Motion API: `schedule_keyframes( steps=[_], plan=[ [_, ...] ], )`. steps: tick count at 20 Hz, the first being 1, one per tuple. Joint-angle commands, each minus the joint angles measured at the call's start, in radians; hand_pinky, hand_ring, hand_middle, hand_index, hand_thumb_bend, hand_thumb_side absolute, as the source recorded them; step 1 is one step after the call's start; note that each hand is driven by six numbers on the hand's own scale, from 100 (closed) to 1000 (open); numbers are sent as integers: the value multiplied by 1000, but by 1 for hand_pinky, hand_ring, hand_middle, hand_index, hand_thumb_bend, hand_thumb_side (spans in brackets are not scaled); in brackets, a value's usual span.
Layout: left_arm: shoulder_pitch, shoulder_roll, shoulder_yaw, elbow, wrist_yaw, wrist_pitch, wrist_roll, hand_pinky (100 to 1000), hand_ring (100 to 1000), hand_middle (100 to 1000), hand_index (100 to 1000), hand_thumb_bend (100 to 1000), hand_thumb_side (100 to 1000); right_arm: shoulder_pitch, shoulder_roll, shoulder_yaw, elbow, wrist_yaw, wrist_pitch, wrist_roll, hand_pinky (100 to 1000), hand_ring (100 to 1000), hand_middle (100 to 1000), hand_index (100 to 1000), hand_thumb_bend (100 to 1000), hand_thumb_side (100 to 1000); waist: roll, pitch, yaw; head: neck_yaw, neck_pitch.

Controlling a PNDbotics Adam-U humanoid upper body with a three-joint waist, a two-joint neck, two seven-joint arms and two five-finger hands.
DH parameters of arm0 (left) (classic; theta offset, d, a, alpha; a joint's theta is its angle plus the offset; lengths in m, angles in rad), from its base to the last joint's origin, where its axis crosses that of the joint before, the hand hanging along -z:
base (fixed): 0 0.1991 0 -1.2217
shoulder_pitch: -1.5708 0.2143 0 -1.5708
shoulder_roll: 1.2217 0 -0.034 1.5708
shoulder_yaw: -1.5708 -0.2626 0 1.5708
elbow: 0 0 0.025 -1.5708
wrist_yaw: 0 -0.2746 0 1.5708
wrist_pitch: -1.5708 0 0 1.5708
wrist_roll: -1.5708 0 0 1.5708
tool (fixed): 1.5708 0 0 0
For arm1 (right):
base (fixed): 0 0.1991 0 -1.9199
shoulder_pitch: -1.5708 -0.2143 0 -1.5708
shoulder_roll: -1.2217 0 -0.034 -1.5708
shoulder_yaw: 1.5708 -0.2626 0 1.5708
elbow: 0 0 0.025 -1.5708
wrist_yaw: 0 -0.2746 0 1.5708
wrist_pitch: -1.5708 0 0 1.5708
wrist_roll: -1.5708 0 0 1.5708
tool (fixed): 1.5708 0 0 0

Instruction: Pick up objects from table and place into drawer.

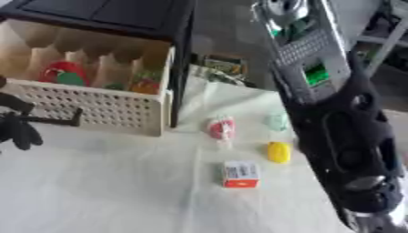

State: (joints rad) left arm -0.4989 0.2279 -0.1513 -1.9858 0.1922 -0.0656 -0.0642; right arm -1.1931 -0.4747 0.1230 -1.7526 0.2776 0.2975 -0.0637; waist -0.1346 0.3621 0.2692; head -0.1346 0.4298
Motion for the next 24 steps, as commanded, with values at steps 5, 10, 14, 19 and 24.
schedule_keyframes(
  steps=[5, 10, 14, 19, 24],
  plan=[
    [7, 26, 17, -14, -18, -26, 18, 455, 378, 588, 830, 100, 540, 69, -117, -57, -130, -69, 49, -61, 672, 660, 553, 754, 440, 683, 32, -34, -27, 25, 23],
    [14, 42, 27, -14, -23, -47, 34, 454, 377, 587, 830, 100, 544, 156, -172, -91, -202, -106, 73, -113, 668, 658, 552, 757, 439, 716, 48, -41, -55, 37, 39],
    [25, 66, 37, -14, -28, -73, 50, 451, 377, 587, 831, 100, 541, 242, -216, -107, -244, -137, 56, -158, 672, 662, 554, 761, 438, 759, 65, -49, -78, 54, 53],
    [36, 98, 48, -14, -33, -109, 72, 452, 380, 589, 834, 100, 546, 317, -233, -135, -247, -178, -8, -231, 695, 692, 596, 780, 445, 750, 81, -60, -103, 58, 69],
    [51, 144, 61, -14, -43, -151, 96, 454, 380, 590, 835, 100, 534, 425, -263, -159, -247, -207, -79, -284, 720, 712, 630, 800, 434, 862, 93, -68, -131, 78, 86]
  ],
)
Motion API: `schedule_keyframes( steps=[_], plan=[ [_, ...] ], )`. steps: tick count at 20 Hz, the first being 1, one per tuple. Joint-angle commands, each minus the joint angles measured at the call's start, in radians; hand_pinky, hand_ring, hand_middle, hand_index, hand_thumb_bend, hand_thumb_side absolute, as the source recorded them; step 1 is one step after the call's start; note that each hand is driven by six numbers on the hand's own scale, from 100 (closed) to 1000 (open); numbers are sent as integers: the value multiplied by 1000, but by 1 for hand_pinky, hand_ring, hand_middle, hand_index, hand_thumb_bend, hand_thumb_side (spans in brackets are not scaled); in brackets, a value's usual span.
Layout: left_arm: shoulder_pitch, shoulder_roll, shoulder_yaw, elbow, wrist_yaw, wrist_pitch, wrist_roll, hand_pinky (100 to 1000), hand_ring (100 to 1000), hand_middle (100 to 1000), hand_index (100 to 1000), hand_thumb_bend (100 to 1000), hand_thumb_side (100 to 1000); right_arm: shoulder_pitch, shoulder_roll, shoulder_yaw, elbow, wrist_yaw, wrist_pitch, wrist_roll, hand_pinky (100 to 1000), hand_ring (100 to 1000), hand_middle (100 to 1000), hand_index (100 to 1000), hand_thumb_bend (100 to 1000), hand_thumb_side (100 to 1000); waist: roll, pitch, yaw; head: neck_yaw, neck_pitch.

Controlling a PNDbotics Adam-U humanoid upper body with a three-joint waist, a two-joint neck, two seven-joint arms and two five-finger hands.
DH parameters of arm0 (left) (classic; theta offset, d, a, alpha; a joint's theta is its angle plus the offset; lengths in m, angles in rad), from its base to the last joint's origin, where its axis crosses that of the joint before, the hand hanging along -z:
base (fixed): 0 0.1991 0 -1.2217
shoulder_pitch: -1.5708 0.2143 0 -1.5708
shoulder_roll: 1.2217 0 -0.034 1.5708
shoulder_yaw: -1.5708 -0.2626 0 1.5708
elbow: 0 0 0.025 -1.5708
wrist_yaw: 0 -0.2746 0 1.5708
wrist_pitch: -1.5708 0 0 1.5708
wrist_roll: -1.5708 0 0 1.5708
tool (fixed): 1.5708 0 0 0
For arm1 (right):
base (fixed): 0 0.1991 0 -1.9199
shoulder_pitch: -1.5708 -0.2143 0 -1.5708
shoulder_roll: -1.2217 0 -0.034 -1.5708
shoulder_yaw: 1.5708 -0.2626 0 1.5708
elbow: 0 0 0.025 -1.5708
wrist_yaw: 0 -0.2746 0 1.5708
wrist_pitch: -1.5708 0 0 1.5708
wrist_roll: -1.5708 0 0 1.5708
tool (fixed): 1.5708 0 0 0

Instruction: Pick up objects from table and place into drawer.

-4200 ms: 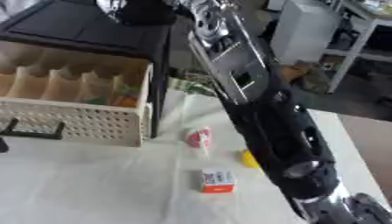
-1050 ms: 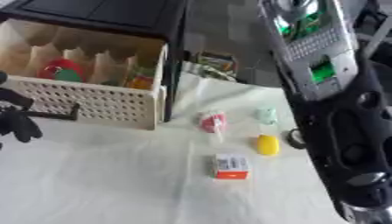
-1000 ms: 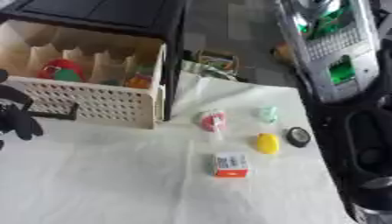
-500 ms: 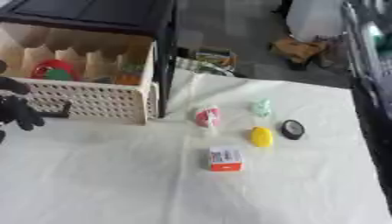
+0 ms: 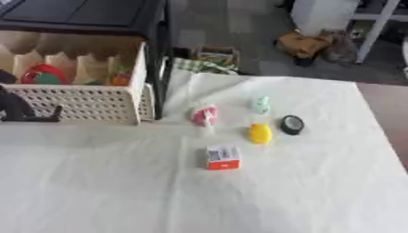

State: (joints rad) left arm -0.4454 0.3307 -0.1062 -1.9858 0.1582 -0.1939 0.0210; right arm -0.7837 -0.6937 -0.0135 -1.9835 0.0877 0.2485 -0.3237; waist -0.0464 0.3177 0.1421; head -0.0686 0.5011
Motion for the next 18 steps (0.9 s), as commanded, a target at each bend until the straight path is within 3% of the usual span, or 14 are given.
schedule_keyframes(
  steps=[1, 7, 13, 18],
  plan=[
    [1, 52, 18, -14, -14, -33, 17, 454, 379, 590, 836, 100, 530, 39, -48, -27, -17, -23, -44, -33, 727, 716, 632, 801, 432, 885, 7, -24, -8, 17, 18],
    [23, 128, 33, -14, -51, -106, 60, 453, 376, 589, 839, 100, 495, 184, -66, -58, -17, -20, -124, -89, 762, 740, 654, 811, 424, 1000, 20, -22, -25, 37, 25],
    [60, 223, 46, -14, -107, -191, 126, 442, 367, 578, 832, 100, 439, 300, -36, -76, -17, -14, -176, -115, 769, 742, 647, 813, 423, 1000, 33, -19, -41, 54, 37],
    [108, 313, 60, -14, -173, -253, 206, 381, 321, 524, 791, 100, 377, 359, -10, -81, -17, -16, -203, -109, 765, 732, 632, 809, 424, 980, 42, -15, -49, 57, 37]
  ],
)
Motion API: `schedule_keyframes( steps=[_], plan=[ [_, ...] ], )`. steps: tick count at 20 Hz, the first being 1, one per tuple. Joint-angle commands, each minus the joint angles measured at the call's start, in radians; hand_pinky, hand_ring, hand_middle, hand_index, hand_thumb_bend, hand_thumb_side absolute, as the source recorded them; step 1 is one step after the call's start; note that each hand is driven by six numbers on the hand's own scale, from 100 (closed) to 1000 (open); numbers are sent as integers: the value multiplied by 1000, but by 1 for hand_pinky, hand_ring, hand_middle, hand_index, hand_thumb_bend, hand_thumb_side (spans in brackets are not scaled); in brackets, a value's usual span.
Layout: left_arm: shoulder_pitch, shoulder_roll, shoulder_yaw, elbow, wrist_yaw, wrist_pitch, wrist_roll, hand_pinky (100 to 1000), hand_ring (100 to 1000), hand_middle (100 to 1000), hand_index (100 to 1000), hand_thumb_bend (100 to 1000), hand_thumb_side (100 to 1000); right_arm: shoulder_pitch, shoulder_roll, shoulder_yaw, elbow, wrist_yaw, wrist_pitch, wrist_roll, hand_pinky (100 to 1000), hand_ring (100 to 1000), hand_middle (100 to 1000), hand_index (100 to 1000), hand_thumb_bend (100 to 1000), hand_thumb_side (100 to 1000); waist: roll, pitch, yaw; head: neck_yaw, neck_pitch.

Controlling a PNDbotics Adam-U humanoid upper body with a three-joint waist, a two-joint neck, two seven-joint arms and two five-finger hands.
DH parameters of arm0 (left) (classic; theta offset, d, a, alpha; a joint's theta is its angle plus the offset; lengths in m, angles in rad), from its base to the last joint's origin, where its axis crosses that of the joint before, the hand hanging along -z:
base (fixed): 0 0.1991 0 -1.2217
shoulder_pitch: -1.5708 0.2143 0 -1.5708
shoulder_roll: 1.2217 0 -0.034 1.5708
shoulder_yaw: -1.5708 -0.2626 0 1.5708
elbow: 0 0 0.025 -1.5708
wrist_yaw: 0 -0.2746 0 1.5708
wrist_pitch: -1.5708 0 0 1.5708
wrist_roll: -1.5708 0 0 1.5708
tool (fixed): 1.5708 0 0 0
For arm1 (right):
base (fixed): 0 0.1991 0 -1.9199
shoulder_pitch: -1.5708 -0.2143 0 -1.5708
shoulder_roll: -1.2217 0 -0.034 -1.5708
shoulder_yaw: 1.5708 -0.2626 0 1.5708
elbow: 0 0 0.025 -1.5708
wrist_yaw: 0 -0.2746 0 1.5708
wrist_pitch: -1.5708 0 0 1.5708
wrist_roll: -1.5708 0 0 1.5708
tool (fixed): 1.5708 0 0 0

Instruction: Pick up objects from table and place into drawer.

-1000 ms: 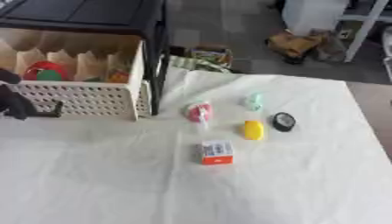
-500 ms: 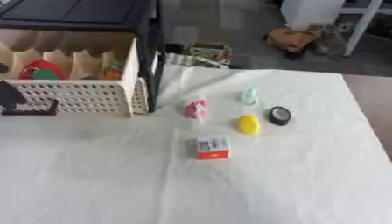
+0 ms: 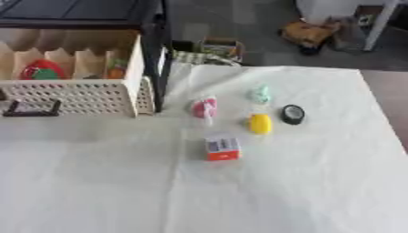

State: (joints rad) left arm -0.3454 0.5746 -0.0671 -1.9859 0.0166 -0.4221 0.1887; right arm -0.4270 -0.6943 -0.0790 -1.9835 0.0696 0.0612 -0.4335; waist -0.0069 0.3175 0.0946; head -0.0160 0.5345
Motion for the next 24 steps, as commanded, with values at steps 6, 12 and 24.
schedule_keyframes(
  steps=[6, 12, 24],
  plan=[
    [101, 214, 26, -14, -147, -29, 108, 342, 279, 506, 770, 100, 252, 53, 21, -22, -16, -8, -27, 4, 752, 716, 615, 805, 428, 927, 13, -9, -8, 6, -4],
    [191, 337, 20, -14, -219, -1, -13, 254, 207, 438, 694, 100, 320, 108, 51, -36, -16, 22, -27, -12, 750, 711, 609, 805, 427, 929, 19, -4, -16, 11, -8],
    [221, 457, -12, -14, -372, 126, -523, 332, 446, 548, 796, 105, 408, 132, 70, -45, -16, 27, -38, -25, 748, 704, 600, 798, 427, 921, 21, -3, -26, 20, -28]
  ],
)
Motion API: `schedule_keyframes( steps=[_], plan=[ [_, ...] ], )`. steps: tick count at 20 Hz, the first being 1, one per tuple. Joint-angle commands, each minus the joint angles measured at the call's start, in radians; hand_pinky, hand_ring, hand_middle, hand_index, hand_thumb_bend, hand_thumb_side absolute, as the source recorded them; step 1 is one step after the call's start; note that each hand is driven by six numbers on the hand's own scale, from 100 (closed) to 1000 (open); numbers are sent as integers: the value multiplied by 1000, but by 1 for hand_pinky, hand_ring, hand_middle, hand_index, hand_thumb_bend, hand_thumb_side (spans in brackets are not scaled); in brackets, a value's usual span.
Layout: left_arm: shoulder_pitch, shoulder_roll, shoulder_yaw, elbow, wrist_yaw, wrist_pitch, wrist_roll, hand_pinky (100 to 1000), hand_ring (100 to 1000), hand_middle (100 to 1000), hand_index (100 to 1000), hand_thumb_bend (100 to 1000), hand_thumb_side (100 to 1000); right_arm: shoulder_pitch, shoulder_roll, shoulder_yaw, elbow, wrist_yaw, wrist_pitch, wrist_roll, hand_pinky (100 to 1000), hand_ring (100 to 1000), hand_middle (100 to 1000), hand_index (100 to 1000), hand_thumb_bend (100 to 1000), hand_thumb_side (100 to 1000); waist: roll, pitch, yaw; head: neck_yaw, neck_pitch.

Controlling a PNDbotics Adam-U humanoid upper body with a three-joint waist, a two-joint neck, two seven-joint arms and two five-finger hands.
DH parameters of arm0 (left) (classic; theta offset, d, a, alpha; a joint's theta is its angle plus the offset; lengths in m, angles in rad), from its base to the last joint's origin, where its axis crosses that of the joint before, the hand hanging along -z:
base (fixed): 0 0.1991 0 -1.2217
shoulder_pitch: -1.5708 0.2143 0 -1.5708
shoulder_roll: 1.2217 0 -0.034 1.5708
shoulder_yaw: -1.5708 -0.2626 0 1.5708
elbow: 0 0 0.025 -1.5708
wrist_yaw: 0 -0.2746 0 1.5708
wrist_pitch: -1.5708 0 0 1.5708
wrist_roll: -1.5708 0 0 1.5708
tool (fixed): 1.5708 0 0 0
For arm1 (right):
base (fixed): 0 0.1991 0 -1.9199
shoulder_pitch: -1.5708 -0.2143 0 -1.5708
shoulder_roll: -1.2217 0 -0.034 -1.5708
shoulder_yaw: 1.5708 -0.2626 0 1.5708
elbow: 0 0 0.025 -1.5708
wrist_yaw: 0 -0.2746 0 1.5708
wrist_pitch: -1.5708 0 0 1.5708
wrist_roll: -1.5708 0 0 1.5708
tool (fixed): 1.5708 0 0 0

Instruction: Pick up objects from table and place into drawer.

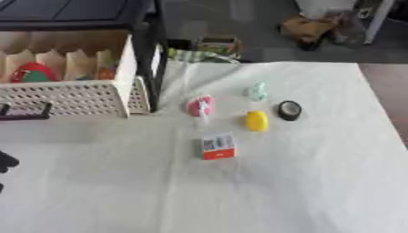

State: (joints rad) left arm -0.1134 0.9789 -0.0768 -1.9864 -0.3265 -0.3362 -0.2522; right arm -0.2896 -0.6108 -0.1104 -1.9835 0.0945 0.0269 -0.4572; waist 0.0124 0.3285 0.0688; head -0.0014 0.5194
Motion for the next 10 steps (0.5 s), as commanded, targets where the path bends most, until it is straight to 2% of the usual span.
schedule_keyframes(
  steps=[1, 5, 10],
  plan=[
    [-15, 57, -10, -14, -34, 64, -117, 347, 472, 558, 809, 105, 408, -5, -13, -14, -16, 0, -4, -1, 748, 704, 599, 797, 427, 921, 1, -14, -2, 8, -15],
    [-38, 68, -38, -14, -33, 146, -217, 373, 514, 563, 855, 105, 408, -3, -7, -16, -16, -2, -2, -1, 748, 703, 597, 795, 427, 913, 1, -13, -7, 13, -22],
    [-73, 85, -53, -14, -59, 240, -253, 382, 553, 573, 853, 105, 408, 2, 2, -18, -16, -3, 2, 2, 747, 700, 594, 793, 428, 907, 2, -10, -11, 20, -30]
  ],
)
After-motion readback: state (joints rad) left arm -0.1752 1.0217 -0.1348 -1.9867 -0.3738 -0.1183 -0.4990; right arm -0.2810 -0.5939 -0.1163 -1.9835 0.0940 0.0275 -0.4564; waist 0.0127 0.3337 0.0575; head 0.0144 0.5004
